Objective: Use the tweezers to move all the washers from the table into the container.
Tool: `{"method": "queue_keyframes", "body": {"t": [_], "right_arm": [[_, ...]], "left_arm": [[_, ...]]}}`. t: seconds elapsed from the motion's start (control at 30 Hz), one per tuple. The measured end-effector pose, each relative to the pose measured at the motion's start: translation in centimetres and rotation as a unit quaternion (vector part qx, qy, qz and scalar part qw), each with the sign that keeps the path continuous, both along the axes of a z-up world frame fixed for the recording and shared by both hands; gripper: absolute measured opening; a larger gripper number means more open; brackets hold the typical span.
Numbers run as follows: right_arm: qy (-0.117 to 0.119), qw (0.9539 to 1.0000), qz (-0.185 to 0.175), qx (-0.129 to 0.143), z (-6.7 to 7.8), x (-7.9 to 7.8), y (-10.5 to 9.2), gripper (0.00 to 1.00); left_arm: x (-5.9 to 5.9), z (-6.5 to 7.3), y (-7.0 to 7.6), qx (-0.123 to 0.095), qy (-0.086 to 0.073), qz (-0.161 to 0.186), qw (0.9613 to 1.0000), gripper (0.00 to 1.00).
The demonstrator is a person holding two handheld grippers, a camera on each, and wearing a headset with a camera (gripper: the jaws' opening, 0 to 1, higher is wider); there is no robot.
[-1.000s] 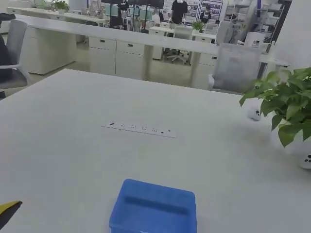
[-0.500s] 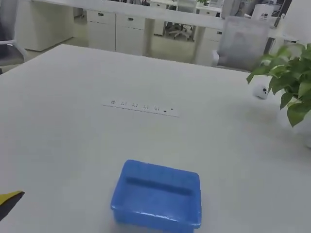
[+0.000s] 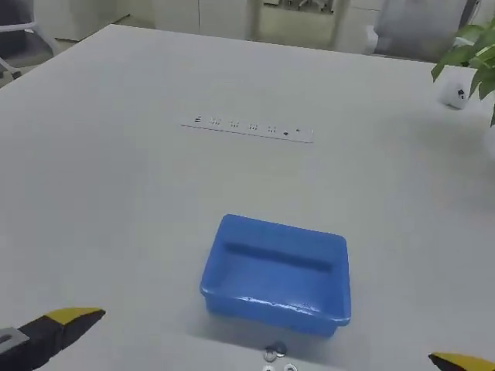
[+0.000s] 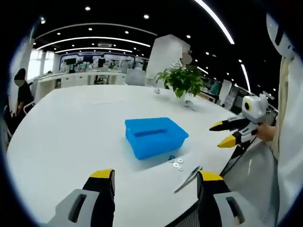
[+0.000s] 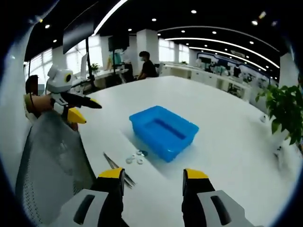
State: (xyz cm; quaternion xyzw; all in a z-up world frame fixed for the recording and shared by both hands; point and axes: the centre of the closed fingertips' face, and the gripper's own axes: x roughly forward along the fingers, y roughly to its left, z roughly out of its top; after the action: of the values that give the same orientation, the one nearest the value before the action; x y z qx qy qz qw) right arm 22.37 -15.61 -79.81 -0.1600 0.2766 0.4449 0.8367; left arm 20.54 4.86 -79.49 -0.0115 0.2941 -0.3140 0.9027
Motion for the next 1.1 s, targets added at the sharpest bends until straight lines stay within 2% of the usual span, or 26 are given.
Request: {"method": "queue_keyframes", "body": {"t": [0.03, 0.07, 0.1, 0.13, 0.17, 0.2, 0.23, 0.27, 0.3, 0.33, 0.4, 0.43, 0.47, 0.53, 0.57, 0.6, 0.67, 0.77, 0.87, 0.9, 0.93, 1.0, 1.03, 1.07, 1.1], "right_arm": [[0.014, 0.9994, 0.027, -0.013, -0.5, -0.5, 1.3, 0.45], [0.015, 0.9983, 0.051, -0.023, -0.8, -0.7, 2.4, 0.41], [0.011, 0.9962, 0.082, -0.028, -0.9, -1.2, 2.8, 0.36], [0.042, 0.9933, 0.099, -0.044, -2.3, -1.8, 5.3, 0.3], [0.049, 0.9906, 0.119, -0.047, -2.7, -2.2, 6.2, 0.3], [0.059, 0.9865, 0.145, -0.049, -3.2, -3.0, 7.3, 0.3], [0.05, 0.9845, 0.164, -0.035, -3.1, -3.0, 8.6, 0.3], [0.051, 0.9808, 0.186, -0.03, -3.3, -3.6, 9.7, 0.29], [0.051, 0.9779, 0.2, -0.032, -3.5, -3.9, 10.2, 0.28], [0.053, 0.973, 0.222, -0.032, -3.7, -4.4, 10.9, 0.26], [0.06, 0.9682, 0.241, -0.026, -3.9, -5.1, 11.9, 0.23], [0.067, 0.9662, 0.248, -0.021, -4.0, -5.4, 12.2, 0.22], [0.075, 0.9645, 0.253, -0.018, -4.1, -5.7, 12.3, 0.21], [0.073, 0.9635, 0.256, -0.022, -4.4, -5.7, 12.4, 0.18], [0.075, 0.9609, 0.265, -0.031, -4.5, -5.9, 12.1, 0.18], [0.076, 0.9607, 0.265, -0.034, -4.5, -5.9, 12.0, 0.17], [0.07, 0.9625, 0.259, -0.036, -4.3, -5.6, 11.5, 0.16], [0.067, 0.9726, 0.22, -0.033, -3.9, -4.8, 10.0, 0.13], [0.067, 0.9765, 0.2, -0.045, -4.0, -4.3, 8.2, 0.14], [0.061, 0.9781, 0.193, -0.049, -4.1, -4.0, 7.8, 0.14], [0.064, 0.9789, 0.187, -0.052, -4.3, -4.0, 7.3, 0.14], [0.071, 0.9801, 0.178, -0.05, -4.4, -4.0, 6.8, 0.13], [0.073, 0.9808, 0.174, -0.05, -4.5, -4.0, 6.6, 0.12], [0.076, 0.9811, 0.171, -0.049, -4.5, -4.0, 6.6, 0.13], [0.076, 0.9811, 0.171, -0.049, -4.6, -4.1, 6.6, 0.13]], "left_arm": [[-0.2, -0.3, -0.1, 0.009, 0.008, -0.009, 0.9999, 0.67], [-0.4, -0.6, -0.3, 0.027, 0.019, -0.026, 0.9991, 0.65], [-0.3, -0.7, -0.4, 0.037, 0.017, -0.03, 0.9987, 0.64], [-0.3, -0.6, -0.6, 0.042, 0.011, -0.041, 0.9982, 0.64], [-0.5, -0.8, -0.9, 0.05, 0.02, -0.057, 0.9969, 0.63], [-0.6, -0.9, -1.1, 0.049, 0.024, -0.065, 0.9964, 0.61], [-1.0, -1.2, -1.5, 0.045, 0.032, -0.08, 0.9953, 0.59], [-1.1, -1.3, -1.6, 0.043, 0.036, -0.085, 0.9948, 0.58], [-1.2, -1.6, -1.8, 0.039, 0.041, -0.094, 0.994, 0.55], [-1.5, -1.9, -1.9, 0.038, 0.054, -0.1, 0.9928, 0.52], [-1.6, -2.5, -2.2, 0.04, 0.062, -0.106, 0.9917, 0.5], [-1.8, -2.9, -2.4, 0.052, 0.067, -0.116, 0.9896, 0.49], [-1.8, -3.1, -2.4, 0.061, 0.063, -0.123, 0.9885, 0.47], [-2.0, -3.5, -2.7, 0.081, 0.065, -0.14, 0.9847, 0.45], [-2.1, -3.7, -2.9, 0.087, 0.067, -0.148, 0.9828, 0.44], [-2.0, -3.9, -3.1, 0.095, 0.067, -0.158, 0.9805, 0.43], [-1.8, -4.0, -3.4, 0.096, 0.061, -0.159, 0.9806, 0.42], [-1.8, -4.4, -4.2, 0.093, 0.07, -0.175, 0.9777, 0.4], [-1.8, -4.9, -4.7, 0.112, 0.071, -0.194, 0.972, 0.4], [-1.7, -5.1, -4.9, 0.121, 0.069, -0.205, 0.9689, 0.41], [-1.7, -5.1, -5.1, 0.122, 0.069, -0.212, 0.9672, 0.41], [-1.9, -5.4, -5.6, 0.124, 0.075, -0.238, 0.9605, 0.33], [-1.9, -5.8, -5.6, 0.138, 0.074, -0.25, 0.9554, 0.29], [-1.9, -5.9, -5.6, 0.144, 0.073, -0.257, 0.9529, 0.25], [-1.9, -6.3, -5.7, 0.159, 0.069, -0.273, 0.9463, 0.22]]}}
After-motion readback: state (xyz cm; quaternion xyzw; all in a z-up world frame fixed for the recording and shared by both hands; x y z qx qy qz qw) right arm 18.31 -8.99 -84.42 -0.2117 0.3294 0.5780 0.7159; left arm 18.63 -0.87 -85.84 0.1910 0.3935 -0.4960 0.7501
